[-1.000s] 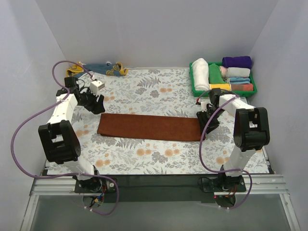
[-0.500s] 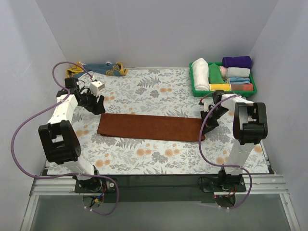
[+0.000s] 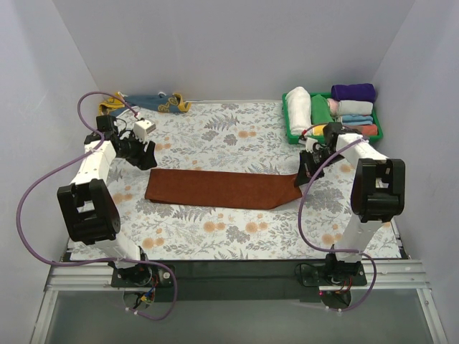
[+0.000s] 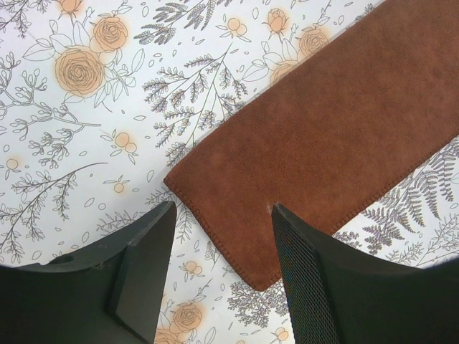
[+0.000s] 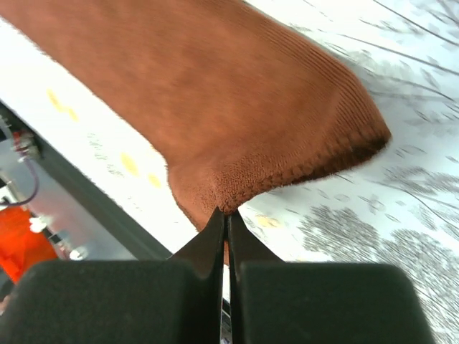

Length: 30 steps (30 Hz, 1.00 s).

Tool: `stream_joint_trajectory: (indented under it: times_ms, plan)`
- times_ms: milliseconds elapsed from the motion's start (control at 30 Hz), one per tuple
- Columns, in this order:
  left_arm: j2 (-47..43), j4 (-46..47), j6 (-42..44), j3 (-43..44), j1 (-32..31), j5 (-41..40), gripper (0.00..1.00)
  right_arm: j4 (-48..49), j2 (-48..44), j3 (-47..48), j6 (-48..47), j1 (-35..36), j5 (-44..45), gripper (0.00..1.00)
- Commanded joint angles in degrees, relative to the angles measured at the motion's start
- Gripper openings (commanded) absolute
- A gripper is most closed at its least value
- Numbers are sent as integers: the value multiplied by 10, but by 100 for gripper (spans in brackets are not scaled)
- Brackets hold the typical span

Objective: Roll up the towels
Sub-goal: Fold the towel

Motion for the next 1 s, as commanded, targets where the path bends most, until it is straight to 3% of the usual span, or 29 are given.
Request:
stream_joint_trajectory:
  times_ms: [0,333,367,400,633,967]
  plan:
    - [-20,5,-1,11,4,16,52,-21,-8,25,-11,17,-75,1]
    - [-7,-13,-27,26,3,19,55,-6,47,97,8,133,-152,1]
    - [-6,-11,-31,26,4,22,59,-2,61,105,10,142,-160,1]
    - [-5,-12,-36,28,4,27,93,2,68,110,18,149,-164,1]
    - [-1,-19,-70,44,11,53,95,42,133,175,69,210,-193,1]
    - [1,-8,-82,37,14,30,96,128,205,234,153,282,-192,1]
